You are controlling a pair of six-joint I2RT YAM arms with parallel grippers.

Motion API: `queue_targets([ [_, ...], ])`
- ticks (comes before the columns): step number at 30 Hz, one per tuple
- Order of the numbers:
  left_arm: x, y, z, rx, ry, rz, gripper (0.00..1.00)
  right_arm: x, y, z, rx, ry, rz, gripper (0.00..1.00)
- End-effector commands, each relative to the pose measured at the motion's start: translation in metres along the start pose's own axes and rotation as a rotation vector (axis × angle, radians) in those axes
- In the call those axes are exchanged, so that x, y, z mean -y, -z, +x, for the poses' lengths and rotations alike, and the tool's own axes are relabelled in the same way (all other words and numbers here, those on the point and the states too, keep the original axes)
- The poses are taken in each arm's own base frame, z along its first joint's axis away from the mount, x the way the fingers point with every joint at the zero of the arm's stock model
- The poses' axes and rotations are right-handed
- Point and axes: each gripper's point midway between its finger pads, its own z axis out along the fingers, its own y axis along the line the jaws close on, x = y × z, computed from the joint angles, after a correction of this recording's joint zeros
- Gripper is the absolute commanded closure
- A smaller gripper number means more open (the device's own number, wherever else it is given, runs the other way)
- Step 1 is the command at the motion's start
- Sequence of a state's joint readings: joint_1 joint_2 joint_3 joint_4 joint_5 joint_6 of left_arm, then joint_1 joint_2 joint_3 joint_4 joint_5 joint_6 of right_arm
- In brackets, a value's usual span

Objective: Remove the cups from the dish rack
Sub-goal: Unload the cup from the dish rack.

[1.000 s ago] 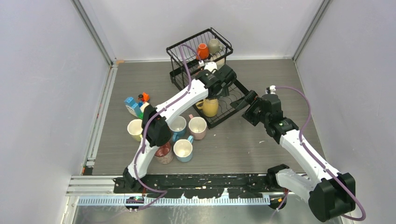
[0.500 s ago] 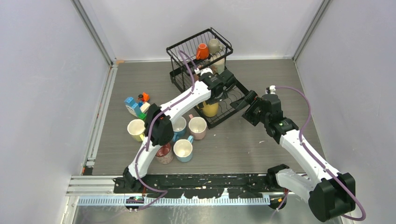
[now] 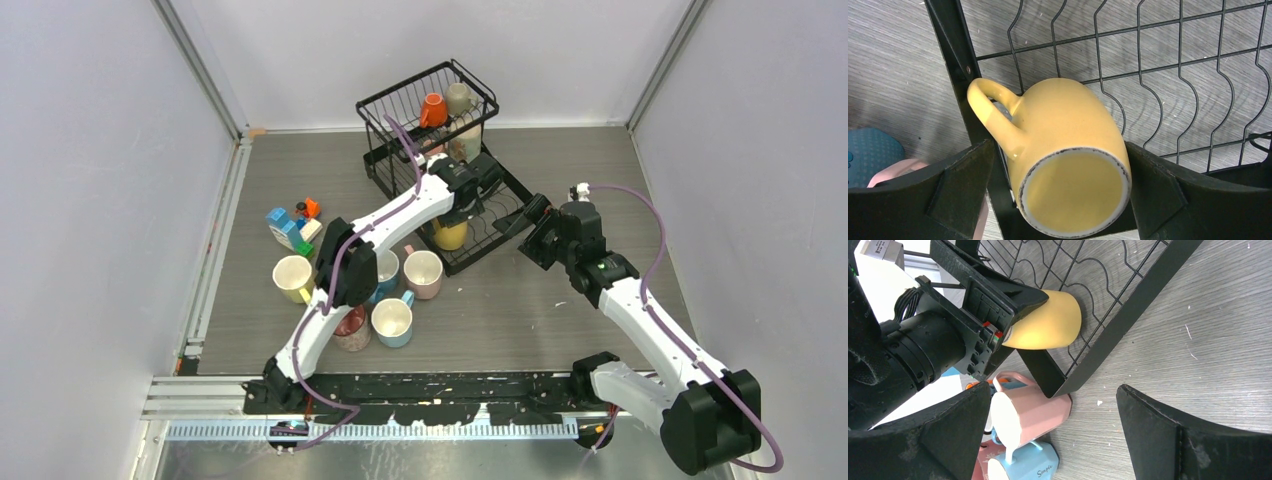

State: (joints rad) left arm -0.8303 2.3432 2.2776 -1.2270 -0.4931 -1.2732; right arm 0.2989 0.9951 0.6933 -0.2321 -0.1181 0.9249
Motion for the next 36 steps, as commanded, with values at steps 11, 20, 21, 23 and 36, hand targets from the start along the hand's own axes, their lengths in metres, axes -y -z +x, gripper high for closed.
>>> queue_targets([
  [11,0.009,-0.001,-0.002,-0.03,0.009,0.049,0.47,-0.009,0.004,-0.011,0.041,0.015,-0.03,0.0],
  [20,0.016,0.022,-0.005,-0.057,-0.041,0.141,0.93,-0.009,0.003,-0.011,0.044,0.012,-0.029,0.0],
  [21,0.018,0.025,-0.006,-0.059,-0.049,0.156,0.98,-0.009,0.003,-0.011,0.044,0.011,-0.029,0.0],
  [23,0.019,0.031,-0.007,-0.063,-0.064,0.177,1.0,-0.009,0.003,-0.011,0.046,0.012,-0.032,0.0],
  [36,0.031,0.066,-0.025,-0.081,-0.086,0.335,1.0,-0.015,0.007,-0.017,0.073,0.028,-0.053,0.0],
])
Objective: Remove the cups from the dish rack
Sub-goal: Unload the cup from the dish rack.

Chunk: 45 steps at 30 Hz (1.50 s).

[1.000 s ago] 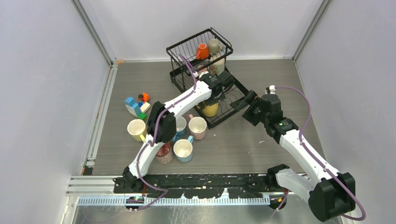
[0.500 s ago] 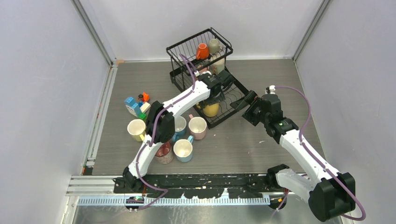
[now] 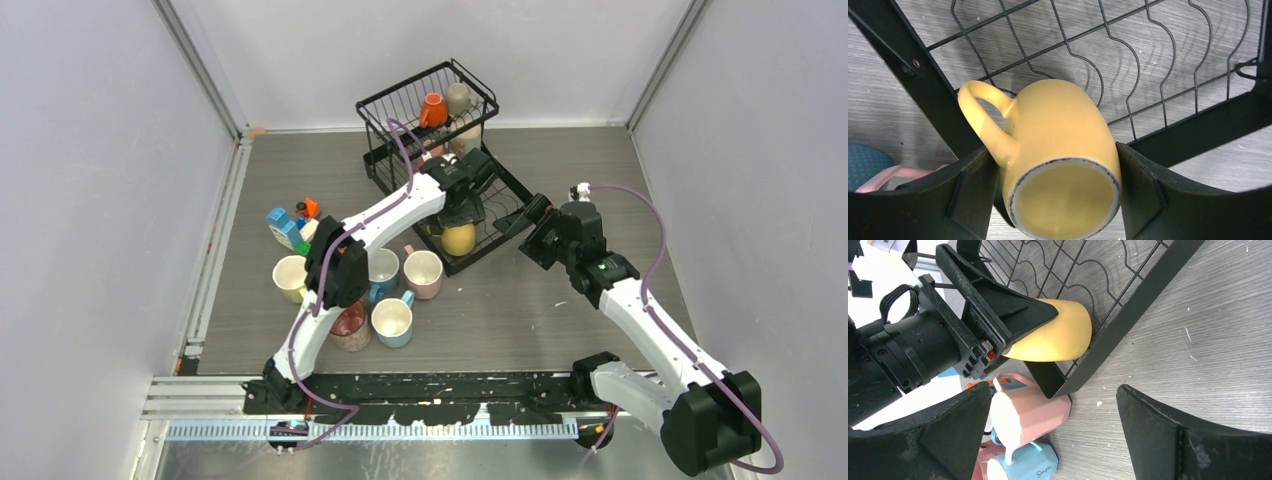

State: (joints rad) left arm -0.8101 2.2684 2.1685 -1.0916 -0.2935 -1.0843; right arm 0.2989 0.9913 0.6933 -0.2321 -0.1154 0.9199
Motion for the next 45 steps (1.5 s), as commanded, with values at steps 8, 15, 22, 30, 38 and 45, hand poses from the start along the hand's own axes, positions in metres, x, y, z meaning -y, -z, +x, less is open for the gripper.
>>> queue_targets([
  [8,0.027,0.07,-0.043,0.044,0.056,0.25,1.0,-0.02,0.015,-0.024,0.106,0.035,-0.072,0.0],
  [15,0.03,0.085,-0.049,0.045,0.066,0.295,1.0,-0.028,0.019,-0.028,0.12,0.057,-0.112,0.0],
  [22,0.034,0.106,-0.055,0.039,0.082,0.358,1.0,-0.042,0.019,-0.031,0.122,0.067,-0.178,0.0],
  [30,0.032,0.125,-0.062,0.017,0.117,0.414,1.0,-0.059,0.012,-0.029,0.099,0.081,-0.264,0.0],
  [38,0.035,0.154,-0.069,-0.018,0.162,0.524,1.0,-0.08,0.007,-0.031,0.102,0.107,-0.378,0.0],
  [45,0.038,0.171,-0.073,-0.05,0.2,0.602,1.0,-0.085,0.001,-0.026,0.075,0.093,-0.43,0.0],
])
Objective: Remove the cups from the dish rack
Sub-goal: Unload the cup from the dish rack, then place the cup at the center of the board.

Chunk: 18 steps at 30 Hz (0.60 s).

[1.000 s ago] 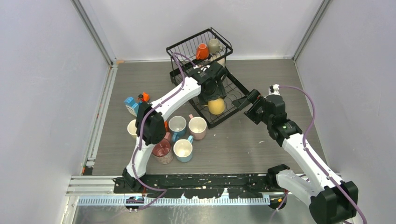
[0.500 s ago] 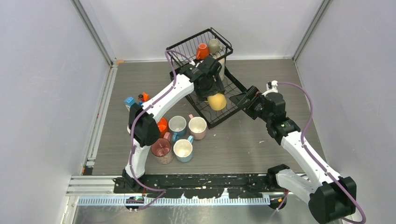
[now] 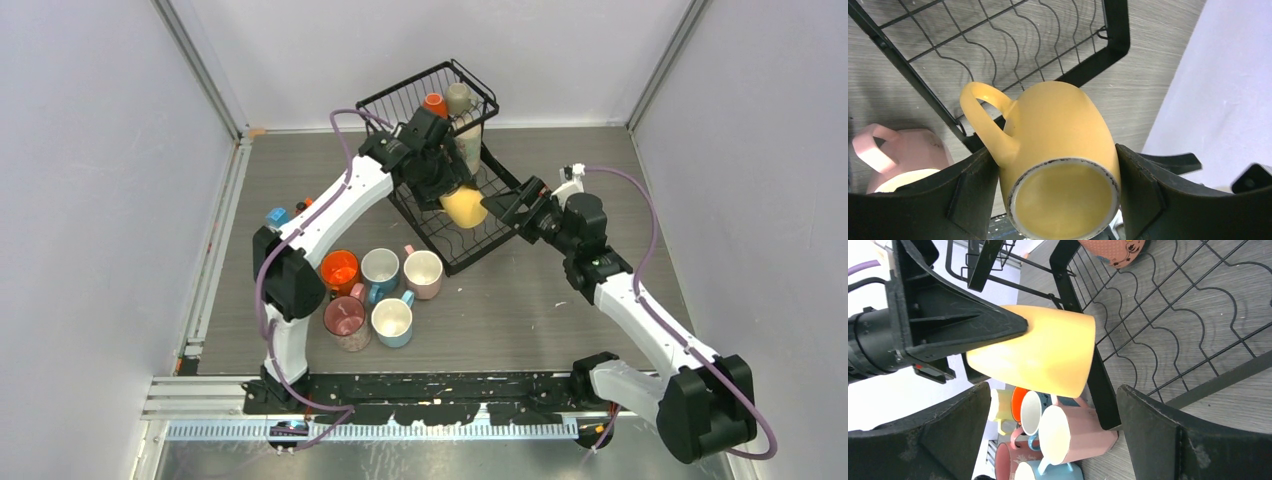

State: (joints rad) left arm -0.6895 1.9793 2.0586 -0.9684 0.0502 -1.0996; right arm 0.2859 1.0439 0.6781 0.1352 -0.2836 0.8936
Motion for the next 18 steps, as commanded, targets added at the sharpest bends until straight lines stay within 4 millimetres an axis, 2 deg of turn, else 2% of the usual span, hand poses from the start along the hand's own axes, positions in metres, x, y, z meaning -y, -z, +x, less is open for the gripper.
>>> queue_targets([
  [1,0.047,0.051,-0.015,0.036,0.029,0.223,1.0,-0.019,-0.004,-0.006,0.02,0.011,-0.105,0.0],
  [8,0.055,0.062,-0.017,0.032,0.042,0.271,1.0,-0.026,-0.009,-0.001,0.005,-0.027,-0.176,0.0],
  [18,0.064,0.068,-0.012,-0.01,0.076,0.33,1.0,-0.059,-0.009,-0.009,0.039,-0.058,-0.375,0.0],
])
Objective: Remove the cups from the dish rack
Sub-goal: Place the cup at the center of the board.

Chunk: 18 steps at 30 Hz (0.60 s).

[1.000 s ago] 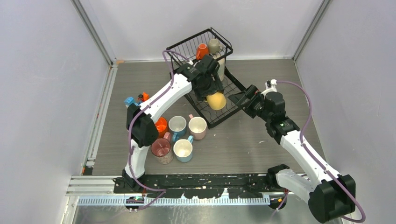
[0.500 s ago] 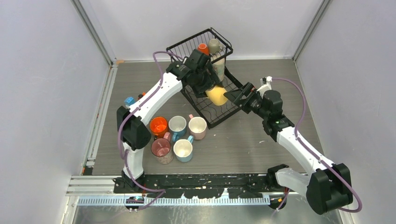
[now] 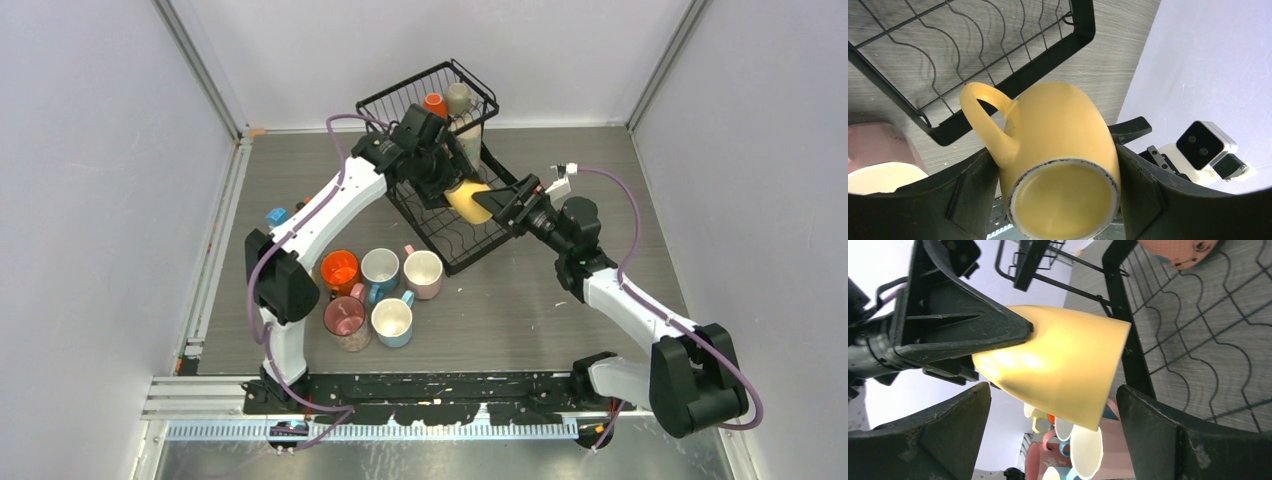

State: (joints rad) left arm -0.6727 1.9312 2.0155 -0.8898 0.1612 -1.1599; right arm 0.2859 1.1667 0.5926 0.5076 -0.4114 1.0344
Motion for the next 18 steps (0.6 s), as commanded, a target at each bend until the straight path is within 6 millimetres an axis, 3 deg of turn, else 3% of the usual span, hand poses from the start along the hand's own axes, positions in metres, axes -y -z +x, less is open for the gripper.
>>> queue_targets([
  [1,0.05,0.047,-0.008,0.028,0.009,0.214,1.0,-0.045,0.002,-0.014,0.054,0.033,-0.191,0.0],
  [11,0.06,0.055,-0.007,-0.007,0.064,0.291,1.0,-0.073,0.01,-0.02,0.075,0.019,-0.315,0.01],
  [18,0.066,0.057,-0.004,-0.043,0.099,0.331,1.0,-0.092,0.016,-0.023,0.086,0.007,-0.386,0.08],
])
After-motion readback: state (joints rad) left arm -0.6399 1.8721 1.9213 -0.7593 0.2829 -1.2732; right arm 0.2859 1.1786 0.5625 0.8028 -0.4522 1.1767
